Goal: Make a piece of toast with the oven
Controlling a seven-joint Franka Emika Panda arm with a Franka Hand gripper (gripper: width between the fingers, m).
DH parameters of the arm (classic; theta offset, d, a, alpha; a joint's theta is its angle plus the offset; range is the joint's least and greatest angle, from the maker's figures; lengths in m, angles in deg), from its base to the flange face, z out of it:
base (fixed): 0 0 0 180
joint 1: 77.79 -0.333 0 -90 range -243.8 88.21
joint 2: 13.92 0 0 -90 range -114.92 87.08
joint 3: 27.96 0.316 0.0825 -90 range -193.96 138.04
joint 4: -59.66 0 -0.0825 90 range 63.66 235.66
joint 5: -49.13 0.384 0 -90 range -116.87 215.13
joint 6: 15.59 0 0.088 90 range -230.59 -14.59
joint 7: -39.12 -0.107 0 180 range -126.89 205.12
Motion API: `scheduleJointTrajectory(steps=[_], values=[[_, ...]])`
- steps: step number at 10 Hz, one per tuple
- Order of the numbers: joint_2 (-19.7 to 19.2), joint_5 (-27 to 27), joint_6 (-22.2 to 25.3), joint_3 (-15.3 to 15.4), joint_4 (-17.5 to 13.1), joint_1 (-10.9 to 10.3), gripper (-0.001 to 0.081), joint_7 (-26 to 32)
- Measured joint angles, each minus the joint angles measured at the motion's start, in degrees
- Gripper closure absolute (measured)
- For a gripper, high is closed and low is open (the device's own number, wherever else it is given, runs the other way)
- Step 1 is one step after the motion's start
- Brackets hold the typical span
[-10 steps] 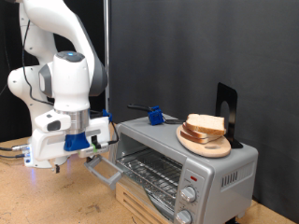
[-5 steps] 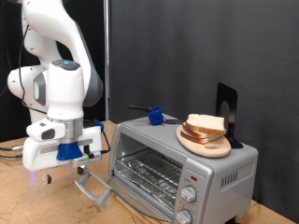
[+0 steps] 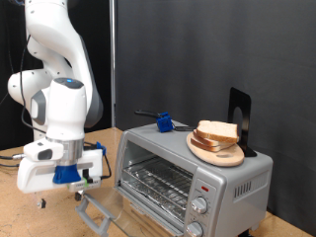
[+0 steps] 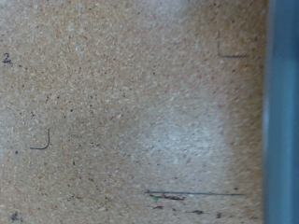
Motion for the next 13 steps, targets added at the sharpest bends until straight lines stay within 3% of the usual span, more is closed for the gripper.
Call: scheduleJointTrajectory(steps=[3,5,8,11,13], values=[[-6.8,2.9,-4.4,0.6,-3.1,0.1,0.0124,-2.7],[-9.1,6.4,-4.5,2.1,-4.8,1.3,0.0124,0.3],[-8.5,8.2,-3.8,4.1,-5.3,3.3,0.0124,8.9],[-6.4,6.3,-3.5,2.7,-5.3,3.5,0.0124,10.1],[-4.9,5.3,-0.9,1.6,-5.6,3.7,0.0124,10.7]])
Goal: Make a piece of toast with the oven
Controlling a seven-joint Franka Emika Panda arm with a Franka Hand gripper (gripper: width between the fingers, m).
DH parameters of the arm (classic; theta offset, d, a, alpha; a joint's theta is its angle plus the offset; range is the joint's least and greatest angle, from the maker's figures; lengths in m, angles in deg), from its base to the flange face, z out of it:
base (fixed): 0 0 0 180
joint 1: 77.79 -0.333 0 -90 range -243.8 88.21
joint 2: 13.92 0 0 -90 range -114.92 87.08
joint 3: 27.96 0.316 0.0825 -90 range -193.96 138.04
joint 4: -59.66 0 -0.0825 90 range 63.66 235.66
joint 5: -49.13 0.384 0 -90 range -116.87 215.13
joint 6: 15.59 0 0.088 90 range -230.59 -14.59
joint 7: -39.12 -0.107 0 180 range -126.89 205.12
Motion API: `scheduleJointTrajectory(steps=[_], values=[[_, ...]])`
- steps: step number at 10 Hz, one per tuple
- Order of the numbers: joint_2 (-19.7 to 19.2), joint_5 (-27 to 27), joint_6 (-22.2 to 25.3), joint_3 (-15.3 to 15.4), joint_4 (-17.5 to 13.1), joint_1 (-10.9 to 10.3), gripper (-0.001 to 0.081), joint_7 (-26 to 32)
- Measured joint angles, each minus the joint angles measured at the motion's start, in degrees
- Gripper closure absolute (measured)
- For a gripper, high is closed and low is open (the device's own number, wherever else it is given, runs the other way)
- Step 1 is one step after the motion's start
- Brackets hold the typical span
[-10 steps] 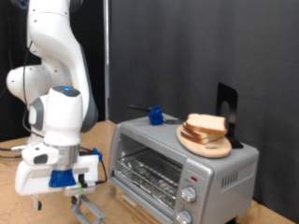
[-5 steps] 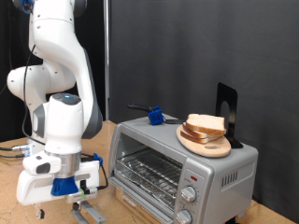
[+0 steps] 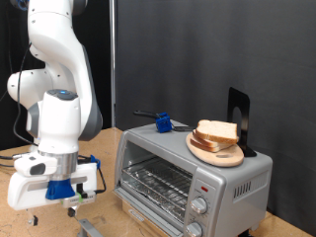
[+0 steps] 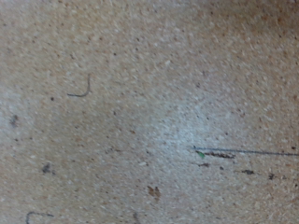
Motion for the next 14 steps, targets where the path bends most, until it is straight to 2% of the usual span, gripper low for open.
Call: scheduleJointTrajectory(steps=[2,4,5,6,7,9,10,12,14], values=[[2.9,2.7,4.5,-0.1,-1.0,1.2,0.0124,4.7],[6.2,11.1,7.7,0.6,-1.1,2.4,0.0124,14.2],[6.0,8.8,7.7,0.5,-1.1,2.3,0.0124,11.9],[6.1,13.1,8.8,0.8,-1.2,2.3,0.0124,14.8],[7.4,22.1,13.0,1.1,-2.3,2.4,0.0124,22.7],[10.7,34.7,23.4,0.6,-5.2,2.8,0.0124,33.4],[12.1,39.0,28.0,-0.1,-6.9,2.9,0.0124,36.3],[14.6,43.7,32.9,-0.8,-9.3,3.0,0.0124,37.4],[17.0,44.3,35.0,-0.8,-10.6,3.0,0.0124,36.1]])
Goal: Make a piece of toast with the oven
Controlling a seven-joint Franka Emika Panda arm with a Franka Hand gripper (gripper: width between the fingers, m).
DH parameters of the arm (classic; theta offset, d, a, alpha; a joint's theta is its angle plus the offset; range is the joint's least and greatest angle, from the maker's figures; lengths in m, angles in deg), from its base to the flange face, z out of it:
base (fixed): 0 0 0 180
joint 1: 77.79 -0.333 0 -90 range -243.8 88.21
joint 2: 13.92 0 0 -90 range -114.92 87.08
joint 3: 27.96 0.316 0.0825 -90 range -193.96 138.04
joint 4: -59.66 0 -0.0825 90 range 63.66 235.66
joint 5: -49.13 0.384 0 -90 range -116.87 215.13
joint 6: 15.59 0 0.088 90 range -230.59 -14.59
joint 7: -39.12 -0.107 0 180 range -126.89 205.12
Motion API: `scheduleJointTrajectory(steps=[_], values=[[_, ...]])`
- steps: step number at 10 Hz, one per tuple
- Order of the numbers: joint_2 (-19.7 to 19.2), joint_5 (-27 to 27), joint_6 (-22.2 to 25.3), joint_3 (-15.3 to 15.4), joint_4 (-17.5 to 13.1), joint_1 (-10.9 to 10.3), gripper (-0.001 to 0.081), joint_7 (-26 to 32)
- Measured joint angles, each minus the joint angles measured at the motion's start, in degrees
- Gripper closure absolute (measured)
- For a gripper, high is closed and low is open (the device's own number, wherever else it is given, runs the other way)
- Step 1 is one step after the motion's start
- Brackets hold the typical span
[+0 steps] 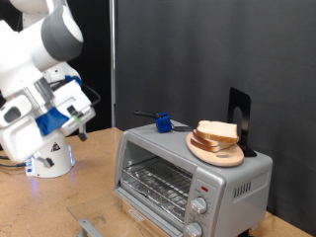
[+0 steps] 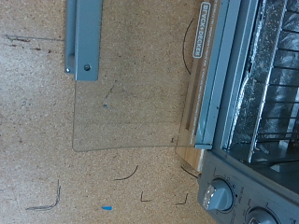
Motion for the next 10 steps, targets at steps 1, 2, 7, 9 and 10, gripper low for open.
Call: scheduleJointTrajectory(steps=[1,2,7,9,10], values=[[-0.1,0.0,0.0,0.0,0.1,0.0,0.0124,0.1],[0.0,1.2,0.3,0.1,-0.1,-0.3,0.0124,1.7],[7.7,2.7,6.9,2.3,-0.8,-2.6,0.0124,23.0],[9.2,1.5,6.8,3.1,0.0,-2.4,0.0124,22.6],[9.3,5.2,8.1,3.0,0.0,-2.7,0.0124,22.9]])
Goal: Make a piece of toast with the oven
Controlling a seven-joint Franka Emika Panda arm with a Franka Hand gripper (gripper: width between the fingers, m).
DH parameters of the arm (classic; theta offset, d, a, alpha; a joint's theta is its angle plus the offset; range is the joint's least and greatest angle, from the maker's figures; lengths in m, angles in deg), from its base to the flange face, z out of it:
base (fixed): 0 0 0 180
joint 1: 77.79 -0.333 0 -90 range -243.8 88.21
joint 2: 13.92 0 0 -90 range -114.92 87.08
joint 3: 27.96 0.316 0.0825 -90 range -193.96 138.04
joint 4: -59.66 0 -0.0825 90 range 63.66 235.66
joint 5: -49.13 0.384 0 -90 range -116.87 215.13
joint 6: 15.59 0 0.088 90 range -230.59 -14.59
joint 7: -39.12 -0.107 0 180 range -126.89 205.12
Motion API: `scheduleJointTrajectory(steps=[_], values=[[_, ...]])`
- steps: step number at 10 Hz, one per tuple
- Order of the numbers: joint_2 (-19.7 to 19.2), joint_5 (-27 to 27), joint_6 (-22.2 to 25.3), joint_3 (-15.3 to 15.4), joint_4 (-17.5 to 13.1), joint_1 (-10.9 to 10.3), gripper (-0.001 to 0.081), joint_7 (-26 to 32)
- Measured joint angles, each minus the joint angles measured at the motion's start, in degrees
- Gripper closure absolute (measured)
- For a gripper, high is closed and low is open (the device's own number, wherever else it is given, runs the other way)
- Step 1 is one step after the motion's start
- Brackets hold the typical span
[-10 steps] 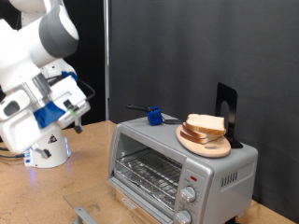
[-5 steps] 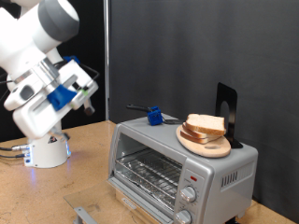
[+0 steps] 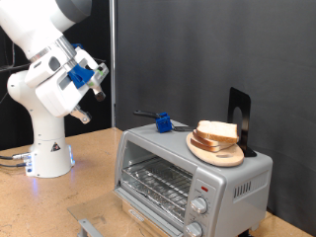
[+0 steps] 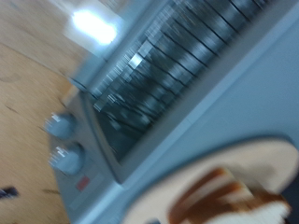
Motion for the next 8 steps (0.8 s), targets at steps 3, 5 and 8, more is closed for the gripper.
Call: scheduleJointTrajectory(steps=[3,5,8], values=[[2.2,7.3,6.7,0.8,-0.6,-3.1,0.0124,2.5],[4.7,7.3,8.8,2.4,-0.8,-4.5,0.0124,4.8],[9.2,-0.7,6.5,8.2,-0.3,-5.2,0.0124,8.3]])
